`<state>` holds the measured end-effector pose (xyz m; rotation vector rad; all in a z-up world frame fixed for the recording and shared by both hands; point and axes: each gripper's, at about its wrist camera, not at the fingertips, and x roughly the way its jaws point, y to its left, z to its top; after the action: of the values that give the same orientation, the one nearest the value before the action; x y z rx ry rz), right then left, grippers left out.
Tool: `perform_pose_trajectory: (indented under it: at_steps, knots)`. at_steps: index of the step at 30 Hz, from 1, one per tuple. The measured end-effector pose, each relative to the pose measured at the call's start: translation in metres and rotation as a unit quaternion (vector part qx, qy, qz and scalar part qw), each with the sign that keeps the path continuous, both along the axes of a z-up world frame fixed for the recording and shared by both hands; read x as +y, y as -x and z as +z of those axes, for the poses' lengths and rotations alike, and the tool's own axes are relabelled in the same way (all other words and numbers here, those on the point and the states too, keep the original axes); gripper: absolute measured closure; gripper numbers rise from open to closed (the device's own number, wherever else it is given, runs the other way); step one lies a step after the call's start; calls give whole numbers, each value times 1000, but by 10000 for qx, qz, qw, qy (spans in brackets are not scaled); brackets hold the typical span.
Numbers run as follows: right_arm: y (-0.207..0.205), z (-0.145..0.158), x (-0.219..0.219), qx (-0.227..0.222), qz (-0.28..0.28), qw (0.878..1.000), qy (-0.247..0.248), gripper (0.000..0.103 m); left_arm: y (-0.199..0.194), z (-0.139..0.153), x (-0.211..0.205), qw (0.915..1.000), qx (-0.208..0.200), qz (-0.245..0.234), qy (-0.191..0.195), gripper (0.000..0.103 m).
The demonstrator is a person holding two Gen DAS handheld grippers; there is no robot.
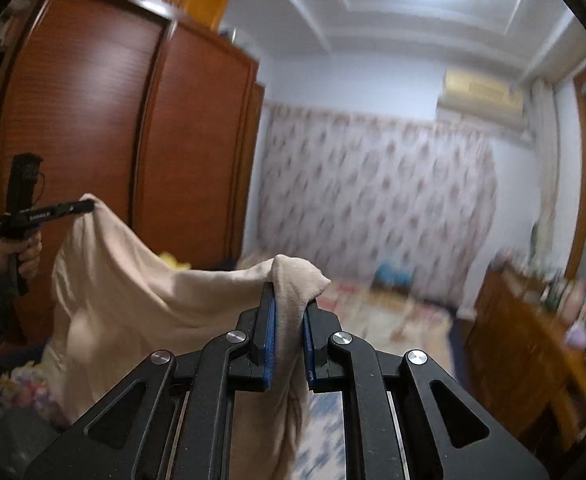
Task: Fold small clothes
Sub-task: 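Raise the T-shirt high with both tools, holding it spread between them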
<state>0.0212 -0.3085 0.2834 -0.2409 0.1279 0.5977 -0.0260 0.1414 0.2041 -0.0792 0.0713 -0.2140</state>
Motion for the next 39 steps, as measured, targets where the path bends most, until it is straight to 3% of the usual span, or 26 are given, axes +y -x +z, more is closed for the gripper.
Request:
perform_pose_trajectory:
  at_steps: [4,9,15,24,29,32,35,39]
  knots:
    - [7,48,-1,-470,-145,9988,-32,94,8,31,8,9990,-388,155,-137,100]
    - [15,86,-4,-819,-340,9961,38,94,19,56,12,9966,-741,226,-265,100]
    - [34,113,-6,-1123,-477,9924,159,94,44,76,12,9927,-1121,248,-382,100]
    - [55,131,-19,-1366,-640,9882,247,94,60,101,10,9881,-1435,270,-484,100]
    - [43,128,-23,-1262,-734,9888,303,94,44,100,3,9897,-1282,279,-577,100]
    - [22,115,-25,-1049,-802,9905,392,94,20,86,-5,9917,-1039,337,-686,100]
    - [-16,89,-25,-716,-852,9924,523,94,-23,57,-12,9945,-627,358,-759,100]
    - [-88,23,-25,-52,-784,9950,622,94,-98,-4,-5,9965,-20,375,-753,100]
